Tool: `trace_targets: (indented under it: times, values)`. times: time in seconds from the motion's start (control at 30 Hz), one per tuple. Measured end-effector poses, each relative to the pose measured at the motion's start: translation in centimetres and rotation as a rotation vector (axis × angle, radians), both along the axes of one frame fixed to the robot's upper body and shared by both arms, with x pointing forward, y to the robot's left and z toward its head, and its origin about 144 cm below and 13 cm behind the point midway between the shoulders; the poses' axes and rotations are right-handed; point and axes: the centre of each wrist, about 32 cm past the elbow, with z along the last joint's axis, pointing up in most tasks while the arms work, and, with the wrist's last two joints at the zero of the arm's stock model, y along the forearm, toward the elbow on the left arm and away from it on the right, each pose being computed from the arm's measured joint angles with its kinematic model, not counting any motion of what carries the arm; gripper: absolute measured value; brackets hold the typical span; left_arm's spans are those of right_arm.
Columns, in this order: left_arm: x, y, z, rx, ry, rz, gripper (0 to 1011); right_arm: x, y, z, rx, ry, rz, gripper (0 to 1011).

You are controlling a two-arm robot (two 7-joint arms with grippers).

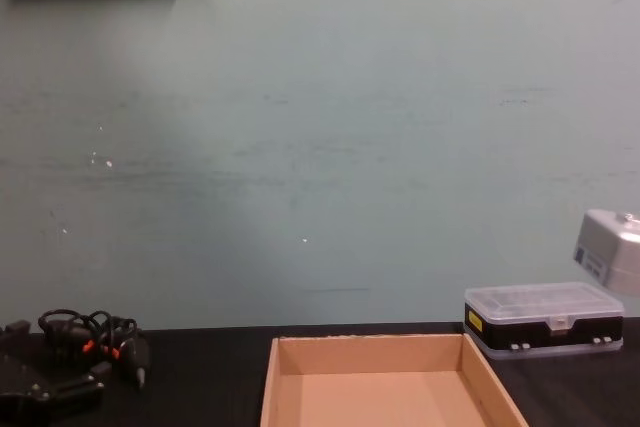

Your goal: Use one hand to pick up the angle iron from the table and place it into the box.

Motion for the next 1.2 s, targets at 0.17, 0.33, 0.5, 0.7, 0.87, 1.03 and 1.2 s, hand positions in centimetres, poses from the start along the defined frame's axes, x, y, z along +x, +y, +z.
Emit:
trace_targets:
  times: [0.17,0.33,0.5,0.7,0.87,1.03,1.2]
  values:
    - [0.0,0.0,0.0,0.0,0.0,0.0,1000,0.1,-0.2,-0.2,0.001,-0.002,-0.008,1000]
    - [0.0,0.0,0.0,0.0,0.0,0.0,1000,0.1,-0.4,-0.7,0.006,-0.001,-0.019,1000]
    - [0.0,0.0,0.0,0.0,0.0,0.0,1000,0.2,-0.6,-0.9,0.013,-0.001,-0.03,946]
    - [0.0,0.0,0.0,0.0,0.0,0.0,1000,0.3,-0.7,-0.9,0.015,-0.007,-0.039,785]
    - [0.0,0.0,0.0,0.0,0.0,0.0,1000,0.3,-0.9,-0.8,0.024,-0.013,-0.047,609]
    - [0.0,0.0,0.0,0.0,0.0,0.0,1000,0.2,-1.0,-0.8,0.028,-0.014,-0.05,463]
    - [0.0,0.0,0.0,0.0,0.0,0.0,1000,0.1,-1.2,-0.9,0.034,-0.015,-0.053,330]
